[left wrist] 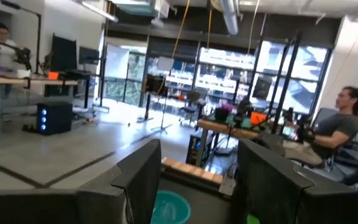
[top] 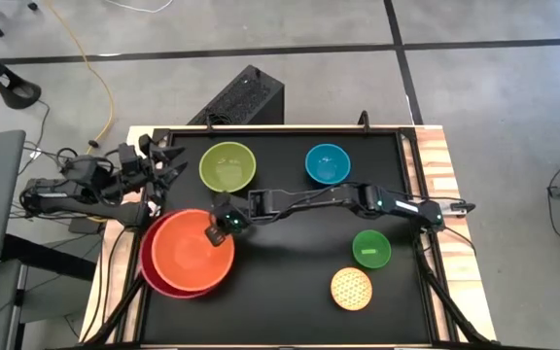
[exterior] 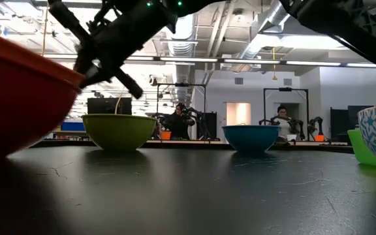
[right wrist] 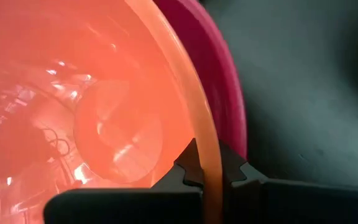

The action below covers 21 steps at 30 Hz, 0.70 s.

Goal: Nest bowls inside each other
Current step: Stack the orange bowl into the red bowl

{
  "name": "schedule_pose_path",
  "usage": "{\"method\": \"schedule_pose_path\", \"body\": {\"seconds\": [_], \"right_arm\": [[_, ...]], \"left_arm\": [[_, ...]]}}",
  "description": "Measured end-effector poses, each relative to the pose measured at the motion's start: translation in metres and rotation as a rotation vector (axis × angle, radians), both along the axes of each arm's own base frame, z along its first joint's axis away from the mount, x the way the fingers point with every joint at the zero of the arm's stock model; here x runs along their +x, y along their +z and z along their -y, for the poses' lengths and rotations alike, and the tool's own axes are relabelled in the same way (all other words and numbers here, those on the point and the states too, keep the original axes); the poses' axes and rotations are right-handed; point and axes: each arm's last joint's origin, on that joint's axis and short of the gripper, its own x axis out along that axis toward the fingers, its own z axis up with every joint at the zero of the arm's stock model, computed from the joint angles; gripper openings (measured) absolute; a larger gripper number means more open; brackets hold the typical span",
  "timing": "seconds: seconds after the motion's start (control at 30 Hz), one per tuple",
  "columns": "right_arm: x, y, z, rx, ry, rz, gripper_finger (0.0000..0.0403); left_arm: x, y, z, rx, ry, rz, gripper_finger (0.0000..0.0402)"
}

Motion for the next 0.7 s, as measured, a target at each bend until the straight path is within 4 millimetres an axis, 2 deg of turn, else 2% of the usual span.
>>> {"method": "schedule_pose_path", "body": {"seconds": [0.17, 0.37, 0.7], "right_arm": [[-0.012, 0.01, -0.012, 0.013, 0.011, -0.068, 0.0015], [-0.015, 0.022, -0.018, 0.009, -0.03, -0.038, 0.0015], [-0.014, 0.017, -0.015, -0.037, -0.044, -0.042, 0.0025]], "left_arm": [[-0.001, -0.002, 0.0, 0.002, -0.002, -0.021, 0.0203], [-0.002, -0.002, 0.0, 0.019, -0.013, -0.024, 0.0203], [-0.001, -0.004, 0.0, 0.016, -0.016, -0.047, 0.0203]]}}
